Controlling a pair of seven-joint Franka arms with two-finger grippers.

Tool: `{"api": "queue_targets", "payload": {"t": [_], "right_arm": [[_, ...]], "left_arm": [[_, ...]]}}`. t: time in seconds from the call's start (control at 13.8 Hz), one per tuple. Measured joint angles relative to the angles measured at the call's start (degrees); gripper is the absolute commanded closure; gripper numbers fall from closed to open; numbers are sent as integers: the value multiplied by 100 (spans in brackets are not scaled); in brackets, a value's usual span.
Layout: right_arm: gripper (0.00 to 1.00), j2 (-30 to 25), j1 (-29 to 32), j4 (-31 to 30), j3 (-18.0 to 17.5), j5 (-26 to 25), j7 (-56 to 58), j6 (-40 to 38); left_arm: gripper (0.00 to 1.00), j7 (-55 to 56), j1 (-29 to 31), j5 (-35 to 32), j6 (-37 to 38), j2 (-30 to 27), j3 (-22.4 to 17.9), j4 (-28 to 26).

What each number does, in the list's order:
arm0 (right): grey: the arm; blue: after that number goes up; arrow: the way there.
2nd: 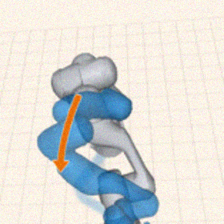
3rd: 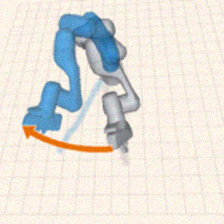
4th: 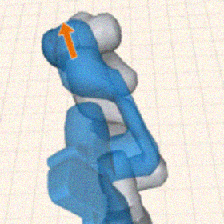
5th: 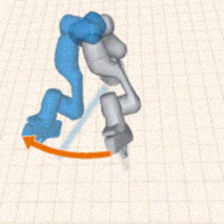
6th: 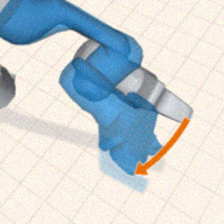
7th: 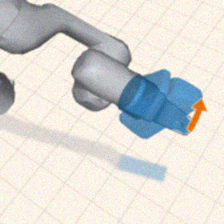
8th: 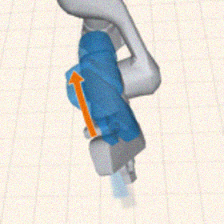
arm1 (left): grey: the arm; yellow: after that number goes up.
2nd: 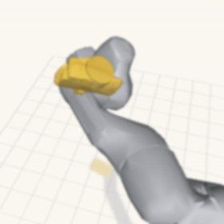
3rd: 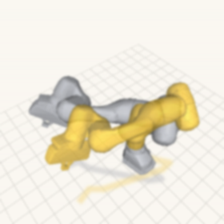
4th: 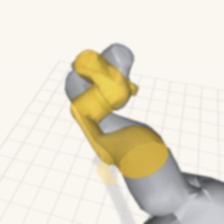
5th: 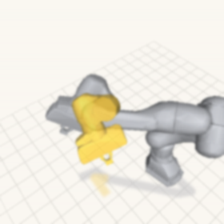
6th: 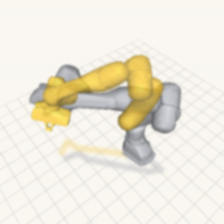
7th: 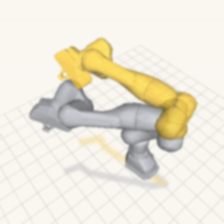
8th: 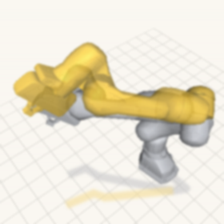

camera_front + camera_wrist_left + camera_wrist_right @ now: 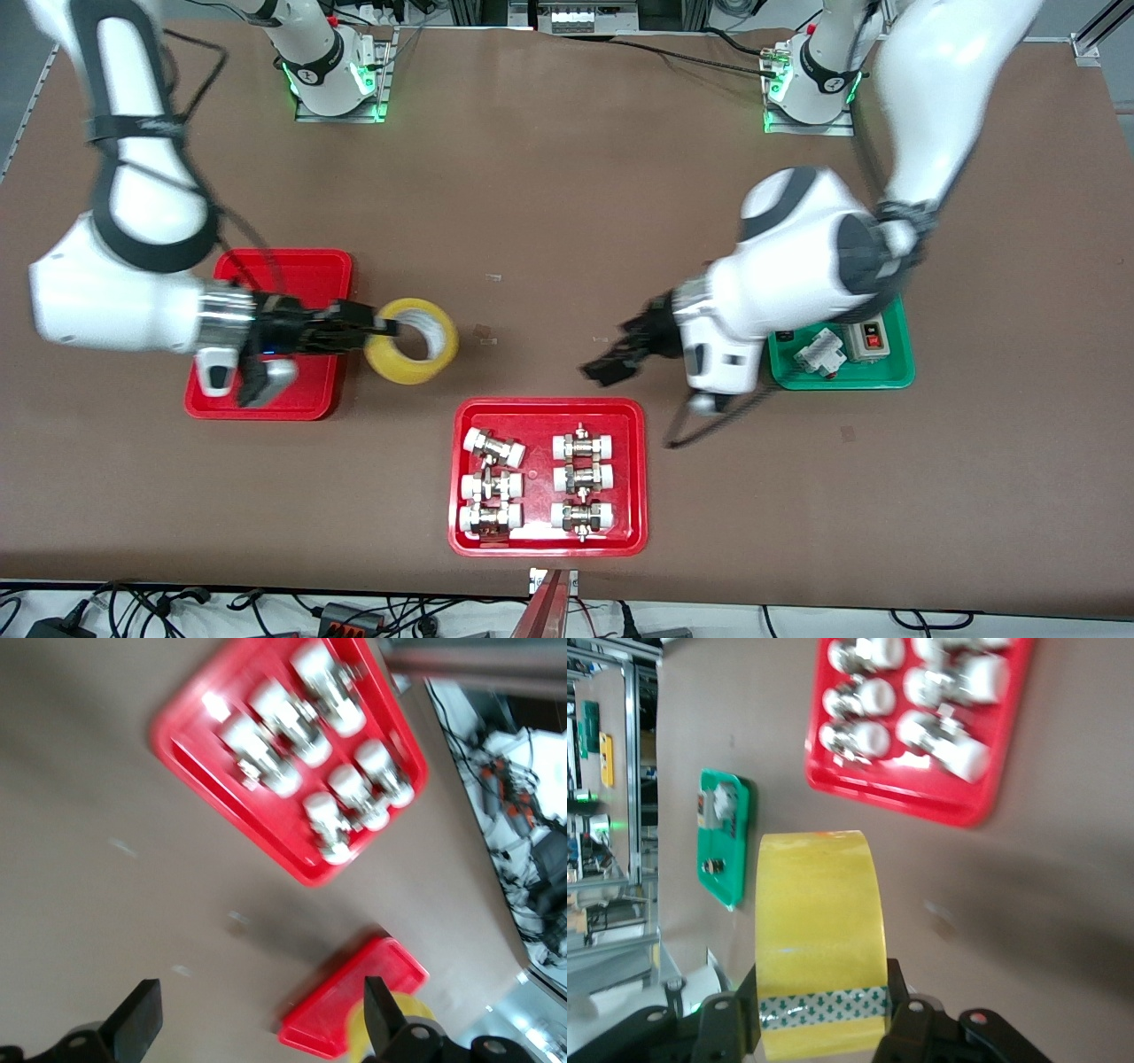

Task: Left arm passes tape to right arm into tray

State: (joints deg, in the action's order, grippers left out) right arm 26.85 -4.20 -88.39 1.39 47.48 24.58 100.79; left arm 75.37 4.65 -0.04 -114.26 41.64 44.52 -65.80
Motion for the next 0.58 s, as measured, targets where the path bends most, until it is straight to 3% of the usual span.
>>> {"api": "queue_targets", "payload": {"t": [0.29, 0.58], "right_arm": [[100, 111, 959, -287, 13, -840, 844, -715], [100, 389, 1550, -768, 15, -1114, 2162, -729]], "left_arm": [[0, -560, 620, -7, 1507, -475, -6, -8], [0, -2206, 1092, -10, 2581, -673, -20, -9]]}}
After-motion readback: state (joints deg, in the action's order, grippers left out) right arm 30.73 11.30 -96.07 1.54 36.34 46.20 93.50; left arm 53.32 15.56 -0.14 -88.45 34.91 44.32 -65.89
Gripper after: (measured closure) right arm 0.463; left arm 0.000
